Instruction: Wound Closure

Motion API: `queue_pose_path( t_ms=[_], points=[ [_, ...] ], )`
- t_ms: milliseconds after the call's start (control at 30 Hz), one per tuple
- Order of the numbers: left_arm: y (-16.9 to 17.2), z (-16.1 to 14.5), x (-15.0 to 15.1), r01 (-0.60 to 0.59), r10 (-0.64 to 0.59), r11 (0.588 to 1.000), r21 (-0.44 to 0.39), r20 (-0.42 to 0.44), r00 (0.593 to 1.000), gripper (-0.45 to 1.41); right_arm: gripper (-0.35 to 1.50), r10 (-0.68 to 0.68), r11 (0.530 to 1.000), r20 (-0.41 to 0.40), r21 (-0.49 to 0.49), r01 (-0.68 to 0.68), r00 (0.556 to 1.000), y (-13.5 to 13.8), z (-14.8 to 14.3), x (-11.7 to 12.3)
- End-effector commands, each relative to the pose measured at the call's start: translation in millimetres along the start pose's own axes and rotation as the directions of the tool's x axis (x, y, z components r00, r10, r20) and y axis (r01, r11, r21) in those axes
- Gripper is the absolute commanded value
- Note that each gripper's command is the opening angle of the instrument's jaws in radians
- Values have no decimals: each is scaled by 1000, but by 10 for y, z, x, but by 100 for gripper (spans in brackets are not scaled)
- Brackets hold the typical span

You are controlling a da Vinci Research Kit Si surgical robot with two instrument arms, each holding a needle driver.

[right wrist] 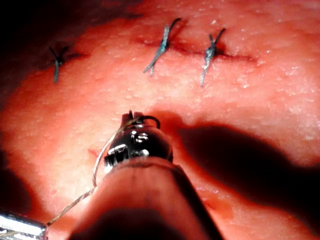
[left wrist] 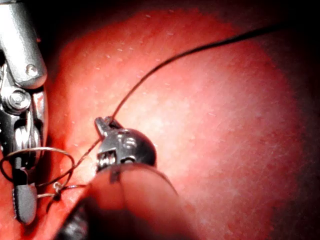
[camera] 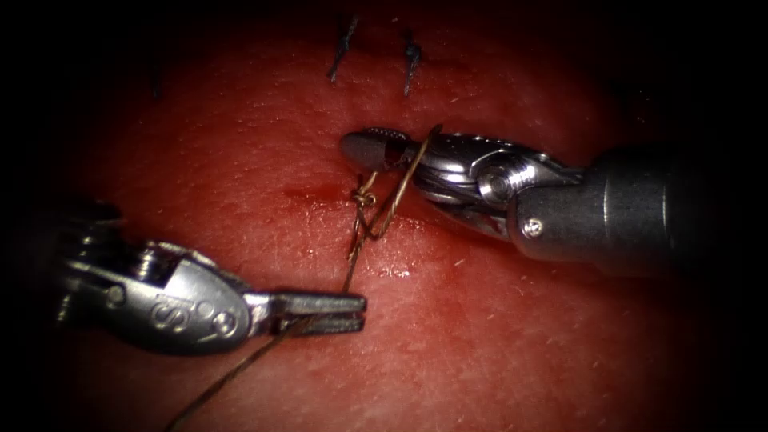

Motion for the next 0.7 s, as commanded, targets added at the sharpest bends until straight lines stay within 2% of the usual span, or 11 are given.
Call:
queue_pose_path(
  t_ms=[33,233,433,533,567,700],
  points=[
    [-4,5,4,-1,1,1000,1,0,1000,-45,-35,0,1000,0,5,0,1000,0,5,-2],
    [-3,-2,10,6,-6,1000,11,7,1000,-45,-35,29,1000,-110,9,-29,994,0,-15,12],
    [14,-22,19,83,-83,997,-10,-11,997,-45,-35,-30,999,-165,28,35,986,-12,-32,19],
    [43,-41,25,147,-148,988,-41,-12,989,-45,-35,-66,997,-173,25,71,983,-18,-34,14],
    [69,-57,28,172,-175,982,-76,-35,984,-45,-35,-91,995,-178,26,97,980,-20,-34,11],
    [117,-82,30,227,-232,968,-104,-38,972,-45,-35,-154,986,-192,29,162,969,-17,-30,6]
  ],
)
